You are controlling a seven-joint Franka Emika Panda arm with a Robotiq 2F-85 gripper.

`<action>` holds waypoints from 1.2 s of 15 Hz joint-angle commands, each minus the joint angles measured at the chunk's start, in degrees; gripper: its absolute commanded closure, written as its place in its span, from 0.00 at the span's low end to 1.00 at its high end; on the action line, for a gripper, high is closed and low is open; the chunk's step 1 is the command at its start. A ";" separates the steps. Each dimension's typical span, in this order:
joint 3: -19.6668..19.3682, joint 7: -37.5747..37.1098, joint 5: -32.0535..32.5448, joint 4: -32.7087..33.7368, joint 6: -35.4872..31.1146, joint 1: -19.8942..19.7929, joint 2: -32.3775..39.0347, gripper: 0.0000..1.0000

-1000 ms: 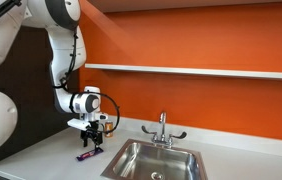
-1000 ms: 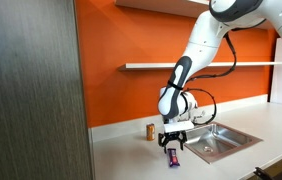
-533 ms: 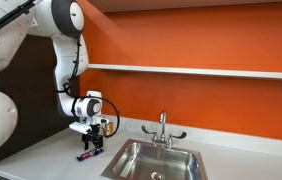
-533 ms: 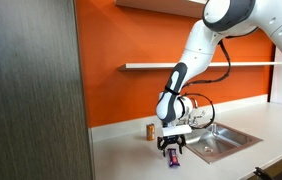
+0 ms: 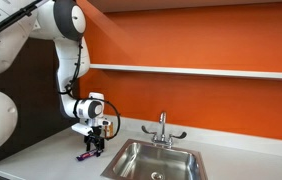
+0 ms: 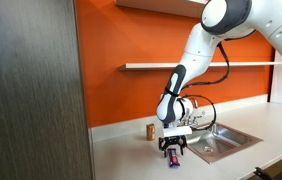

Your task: Place the snack bar onto the shelf

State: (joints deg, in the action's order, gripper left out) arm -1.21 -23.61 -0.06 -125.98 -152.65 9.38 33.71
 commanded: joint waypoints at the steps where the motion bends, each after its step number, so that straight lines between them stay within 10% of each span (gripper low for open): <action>1: -0.50 -0.13 -2.30 0.92 1.26 0.32 0.34 0.00; 14: -1.95 -7.12 -8.35 0.06 1.68 1.18 -0.37 0.00; 15: -1.93 -7.28 -8.41 0.07 1.68 1.21 -0.37 0.25; 18: -1.90 -7.43 -8.51 0.17 1.77 1.35 -0.45 0.44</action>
State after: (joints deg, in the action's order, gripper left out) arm -2.41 -29.62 -7.58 -125.95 -152.43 9.66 33.79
